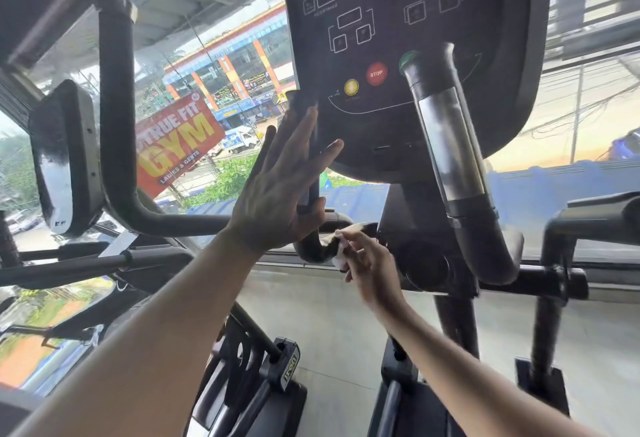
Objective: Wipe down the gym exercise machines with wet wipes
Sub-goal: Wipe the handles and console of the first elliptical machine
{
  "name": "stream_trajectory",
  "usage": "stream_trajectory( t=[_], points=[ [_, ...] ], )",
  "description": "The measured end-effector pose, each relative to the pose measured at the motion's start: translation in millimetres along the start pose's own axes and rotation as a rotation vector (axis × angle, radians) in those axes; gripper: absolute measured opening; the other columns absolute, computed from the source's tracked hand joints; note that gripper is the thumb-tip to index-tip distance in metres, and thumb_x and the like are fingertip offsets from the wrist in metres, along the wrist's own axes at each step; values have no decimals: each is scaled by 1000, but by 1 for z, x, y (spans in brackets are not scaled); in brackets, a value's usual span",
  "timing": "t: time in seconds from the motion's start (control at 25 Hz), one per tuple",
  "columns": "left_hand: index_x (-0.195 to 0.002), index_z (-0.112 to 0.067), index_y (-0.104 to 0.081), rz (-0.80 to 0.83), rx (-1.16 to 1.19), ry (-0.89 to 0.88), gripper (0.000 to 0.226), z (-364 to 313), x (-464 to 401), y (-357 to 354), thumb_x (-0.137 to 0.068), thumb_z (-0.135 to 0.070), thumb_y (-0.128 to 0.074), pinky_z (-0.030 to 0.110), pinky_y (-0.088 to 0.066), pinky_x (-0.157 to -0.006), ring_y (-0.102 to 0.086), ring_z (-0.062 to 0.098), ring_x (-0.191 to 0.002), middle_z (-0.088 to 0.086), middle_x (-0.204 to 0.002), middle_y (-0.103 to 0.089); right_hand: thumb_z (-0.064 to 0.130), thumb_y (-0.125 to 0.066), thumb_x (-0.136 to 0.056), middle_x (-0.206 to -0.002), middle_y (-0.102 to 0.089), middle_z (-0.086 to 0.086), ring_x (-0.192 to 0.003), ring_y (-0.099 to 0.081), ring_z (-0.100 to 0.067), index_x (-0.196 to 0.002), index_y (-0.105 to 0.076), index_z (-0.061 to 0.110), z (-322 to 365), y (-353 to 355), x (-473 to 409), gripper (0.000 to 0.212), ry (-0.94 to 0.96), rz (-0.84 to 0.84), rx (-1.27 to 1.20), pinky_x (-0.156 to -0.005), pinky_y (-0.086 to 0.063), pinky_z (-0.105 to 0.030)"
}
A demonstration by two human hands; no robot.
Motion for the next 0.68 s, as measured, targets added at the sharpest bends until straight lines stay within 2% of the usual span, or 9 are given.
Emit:
stream_trajectory(
  t=[0.08, 0.2, 0.24, 0.32, 0.36, 0.44, 0.56, 0.68],
  points=[
    [-154, -11, -46, -2, -11, 4, 73, 1, 0, 0, -84, -16, -63, 68, -22, -122, -7, 41, -160, 19, -169, -11, 12, -62, -100, -84, -72, 1, -67, -62, -13, -112, -76, 25, -6, -13, 20, 23, -73, -58, -227, -54, -54, -31],
    [-155, -12, -46, 20, -18, 20, 77, 1, 0, 0, -81, -14, -66, 68, -21, -122, -4, 39, -161, 17, -170, -10, 14, -62, -100, -90, -74, 0, -77, -67, -17, -109, -78, 28, -11, -7, 22, 23, -155, -146, -285, -62, -56, -34],
    [-156, -12, -46, 27, -21, 24, 79, 0, 0, 1, -80, -14, -67, 68, -21, -122, -3, 38, -161, 17, -170, -9, 16, -63, -99, -89, -72, 0, -79, -66, -13, -106, -78, 32, -10, 1, 14, 23, -97, -163, -213, -68, -55, -30],
    [-156, -12, -46, 31, -25, 22, 78, -1, 0, 2, -80, -14, -66, 68, -20, -123, 0, 36, -161, 18, -170, -10, 21, -62, -99, -93, -62, 4, -86, -59, -3, -105, -76, 37, -5, 19, -22, 22, 128, -113, 148, -78, -47, -17],
    [-156, -12, -45, 32, -20, 20, 76, 0, -1, 2, -82, -15, -65, 67, -19, -123, 1, 35, -161, 18, -170, -10, 24, -60, -100, -97, -59, 6, -91, -56, -5, -107, -76, 34, -1, 24, -47, 20, 234, -14, 367, -81, -44, -16],
    [-155, -10, -46, 27, -9, 12, 71, 1, 0, 2, -87, -18, -62, 67, -19, -123, 1, 36, -160, 18, -169, -9, 18, -58, -98, -97, -63, 8, -94, -59, -15, -101, -78, 27, 7, 26, -93, 22, 282, 307, 681, -82, -47, -29],
    [-156, -11, -45, 16, -20, 12, 74, 2, 2, 0, -85, -16, -65, 68, -20, -123, -2, 40, -160, 18, -169, -10, 1, -52, -83, -84, -71, 11, -86, -65, -14, -93, -80, 23, 14, 18, -130, 37, 135, 676, 899, -77, -52, -32],
    [-157, -14, -44, 19, -23, 20, 80, 2, 1, -1, -80, -14, -67, 68, -21, -123, -2, 39, -160, 19, -170, -11, -4, -43, -84, -93, -72, 5, -86, -63, -18, -95, -78, 28, 26, 5, -145, 48, 28, 863, 1067, -76, -52, -33]
  ],
)
Point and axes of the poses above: each hand's wrist, its own x-axis away from the middle knuckle, its own y-axis out of the back of the hand, z = x × y, the point moved 1 cm from there along -x, towards the middle knuckle
